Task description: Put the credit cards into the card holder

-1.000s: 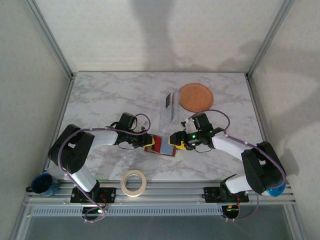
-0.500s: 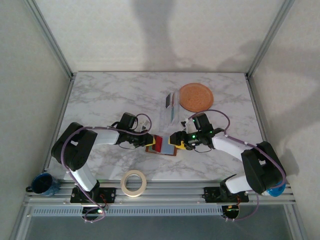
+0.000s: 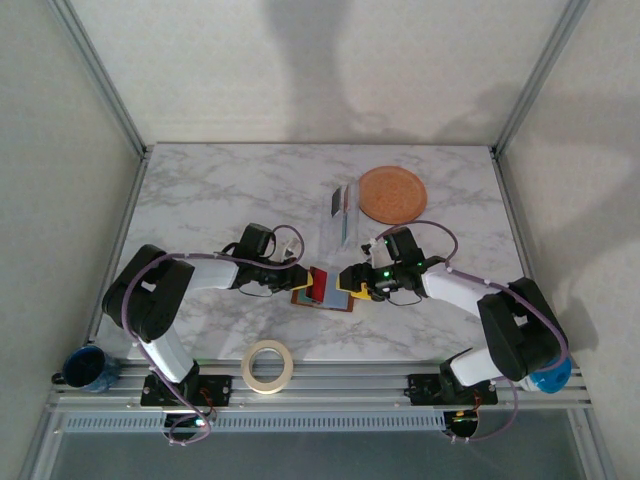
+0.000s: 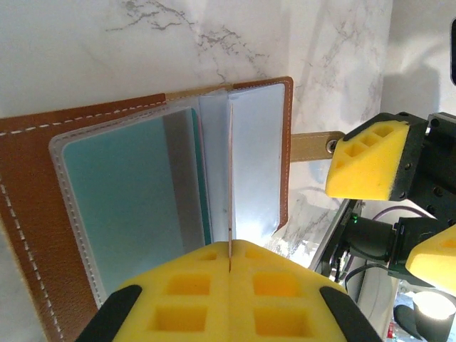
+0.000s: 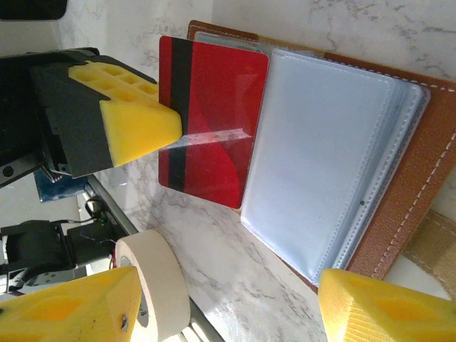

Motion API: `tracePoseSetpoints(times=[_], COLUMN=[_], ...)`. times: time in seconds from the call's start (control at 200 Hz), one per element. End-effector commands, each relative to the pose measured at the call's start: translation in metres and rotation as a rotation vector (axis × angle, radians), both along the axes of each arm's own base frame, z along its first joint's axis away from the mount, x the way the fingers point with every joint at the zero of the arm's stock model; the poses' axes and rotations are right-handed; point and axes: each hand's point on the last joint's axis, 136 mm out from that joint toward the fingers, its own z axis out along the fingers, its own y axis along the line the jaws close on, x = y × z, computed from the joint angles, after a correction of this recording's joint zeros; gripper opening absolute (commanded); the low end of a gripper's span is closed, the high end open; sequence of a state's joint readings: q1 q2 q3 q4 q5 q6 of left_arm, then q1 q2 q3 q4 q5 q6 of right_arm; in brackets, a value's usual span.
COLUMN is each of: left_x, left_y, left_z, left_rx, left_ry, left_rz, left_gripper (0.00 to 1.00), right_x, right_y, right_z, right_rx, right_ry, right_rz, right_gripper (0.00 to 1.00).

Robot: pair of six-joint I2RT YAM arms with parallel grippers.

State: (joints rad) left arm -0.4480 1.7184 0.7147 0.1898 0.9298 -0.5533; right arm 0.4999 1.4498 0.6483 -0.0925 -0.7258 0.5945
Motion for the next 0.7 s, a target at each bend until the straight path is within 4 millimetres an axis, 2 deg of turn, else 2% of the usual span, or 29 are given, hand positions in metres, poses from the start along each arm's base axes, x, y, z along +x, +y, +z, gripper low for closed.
tracePoseSetpoints(times=[0.0,0.315,0.461,0.691], left_x=[-0.004,-0.008,-0.006,-0.01], left_y=[-0.003,-0.006,0.001,-0.004], left_z=[-0.003,-0.004,-0.014,-0.018], left_rx=[-0.025,-0.024,0.017,0.002], left_ry=[0.016,0.024,0.037,0.059], left_rz=[-0.018,-0.025,0.002,0.003], left_gripper=[0.0,0.0,0.0,0.0], right_x=[-0.002,-0.002,-0.001,-0.001], right_y=[0.0,-0.001,-0.001,-0.003], right_z=[-0.006,-0.014,-0.017,-0.021], right_rx=[-0.003,-0.004,-0.006,-0.007], right_ry=[0.0,0.009,0.013,0.011], right_rz=[0.011,-0.008,-0.02,-0.033], right_gripper=[0.67,0.66,0.66,0.66])
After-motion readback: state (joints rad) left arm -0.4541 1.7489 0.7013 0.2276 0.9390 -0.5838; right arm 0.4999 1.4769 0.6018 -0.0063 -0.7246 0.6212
